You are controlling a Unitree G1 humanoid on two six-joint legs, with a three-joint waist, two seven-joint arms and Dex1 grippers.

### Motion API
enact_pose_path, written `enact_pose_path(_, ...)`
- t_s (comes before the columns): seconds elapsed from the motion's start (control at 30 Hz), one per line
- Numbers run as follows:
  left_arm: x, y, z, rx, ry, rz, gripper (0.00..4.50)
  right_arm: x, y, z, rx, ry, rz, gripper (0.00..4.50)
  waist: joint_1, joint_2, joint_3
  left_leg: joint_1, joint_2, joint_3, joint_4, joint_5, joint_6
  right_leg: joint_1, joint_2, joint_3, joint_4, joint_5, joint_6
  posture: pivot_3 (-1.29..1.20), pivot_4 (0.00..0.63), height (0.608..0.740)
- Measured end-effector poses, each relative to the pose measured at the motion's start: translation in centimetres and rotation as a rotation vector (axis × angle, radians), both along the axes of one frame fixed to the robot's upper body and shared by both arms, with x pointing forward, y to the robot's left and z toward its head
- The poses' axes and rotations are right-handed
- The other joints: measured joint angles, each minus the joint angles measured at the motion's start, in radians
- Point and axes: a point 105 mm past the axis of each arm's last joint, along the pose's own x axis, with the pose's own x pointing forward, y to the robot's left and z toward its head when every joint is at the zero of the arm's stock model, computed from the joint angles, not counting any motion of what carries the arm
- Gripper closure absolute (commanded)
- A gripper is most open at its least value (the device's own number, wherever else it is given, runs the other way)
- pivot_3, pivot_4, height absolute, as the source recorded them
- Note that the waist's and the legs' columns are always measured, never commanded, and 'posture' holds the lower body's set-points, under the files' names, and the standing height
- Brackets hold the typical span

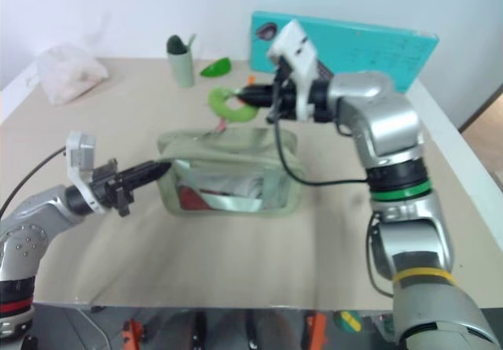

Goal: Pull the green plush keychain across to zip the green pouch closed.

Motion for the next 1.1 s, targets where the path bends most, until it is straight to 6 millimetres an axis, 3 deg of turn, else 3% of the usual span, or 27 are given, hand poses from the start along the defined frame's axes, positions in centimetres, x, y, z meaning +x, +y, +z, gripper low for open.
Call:
enact_pose_path(0.13, 0.0, -0.3, 0.2, -0.003, -0.005, -0.008, 4.5, -0.5, -4.4, 0.5, -0.066, -0.031, -0.092, 4.47, 0.005, 0.0, 0.0, 0.0, -0.001, 0.0, 0.0, -0.001, 0.002, 0.0, 0.0, 0.0, -0.002, 0.0, 0.0, 0.0, 0.15, 0.74)
enact_pose_path(0.23, 0.0, -0.3, 0.1, -0.003, -0.003, -0.01, 4.5, -0.7, -8.3, -1.6, -0.167, 0.009, -0.19, 4.47, 0.008, 0.0, 0.0, 0.0, -0.001, 0.0, 0.0, -0.002, 0.003, 0.001, -0.001, 0.001, -0.003, 0.0, 0.001, 0.0, 0.15, 0.74)
enact_pose_path(0.37, -0.1, -0.4, 0.1, -0.004, -0.005, -0.017, 4.5, -1.1, -12.8, -3.0, -0.316, 0.006, -0.325, 4.47, 0.006, 0.001, 0.001, 0.001, -0.004, 0.0, 0.0, -0.002, 0.003, 0.001, -0.001, 0.002, -0.002, 0.0, 0.001, 0.0, 0.15, 0.74)
enact_pose_path(0.47, -0.2, -0.7, 0.0, -0.004, -0.003, -0.04, 4.5, -1.5, -15.0, -3.8, -0.384, 0.01, -0.387, 4.47, 0.006, 0.001, 0.001, 0.002, -0.004, 0.001, 0.0, -0.002, 0.003, 0.002, 0.0, 0.002, -0.002, 0.0, 0.001, 0.0, 0.15, 0.74)
enact_pose_path(0.53, -0.3, -0.9, -0.1, -0.004, 0.0, -0.048, 4.5, -1.8, -15.8, -5.5, -0.427, 0.048, -0.403, 4.47, 0.005, 0.001, 0.001, 0.002, -0.003, 0.0, 0.0, -0.002, 0.003, 0.002, 0.0, 0.002, -0.002, 0.0, 0.001, 0.0, 0.15, 0.74)
enact_pose_path(0.63, -0.3, -0.8, -0.1, -0.004, 0.002, -0.051, 4.5, -2.4, -15.2, -9.3, -0.473, 0.128, -0.378, 4.47, 0.001, 0.002, 0.001, 0.004, -0.002, 0.0, 0.0, -0.001, 0.002, 0.002, 0.002, 0.002, 0.0, 0.0, 0.001, 0.0, 0.15, 0.74)
enact_pose_path(0.77, 0.0, -0.5, -0.3, -0.008, 0.015, -0.032, 4.5, -3.2, -10.5, -13.3, -0.452, 0.201, -0.24, 4.47, -0.007, 0.001, 0.001, 0.005, 0.0, -0.001, -0.001, 0.001, -0.002, 0.002, 0.003, 0.001, 0.002, 0.0, 0.001, 0.0, 0.15, 0.74)
enact_pose_path(0.87, 0.5, -0.3, -0.1, -0.01, 0.021, 0.0, 4.5, -3.6, -6.9, -14.8, -0.396, 0.231, -0.159, 4.47, -0.008, 0.002, 0.001, 0.005, 0.0, -0.001, 0.0, 0.004, -0.006, 0.002, 0.005, 0.0, 0.003, 0.0, 0.001, 0.0, 0.15, 0.74)
enact_pose_path(1.03, 0.9, 0.0, -0.1, -0.009, 0.038, 0.034, 4.5, -2.8, -7.1, -13.2, -0.364, 0.206, -0.184, 2.77, -0.008, 0.001, 0.001, 0.004, -0.002, -0.001, 0.0, 0.005, -0.006, 0.002, 0.003, 0.001, 0.003, 0.001, 0.001, 0.0, 0.15, 0.74)
enact_pose_path(1.1, 0.9, 0.0, -0.1, -0.013, 0.041, 0.033, 3.69, -2.5, -7.9, -12.0, -0.338, 0.188, -0.198, 2.09, -0.007, 0.001, 0.001, 0.003, -0.002, -0.001, 0.0, 0.004, -0.005, 0.002, 0.003, 0.001, 0.003, 0.001, 0.001, 0.0, 0.15, 0.74)
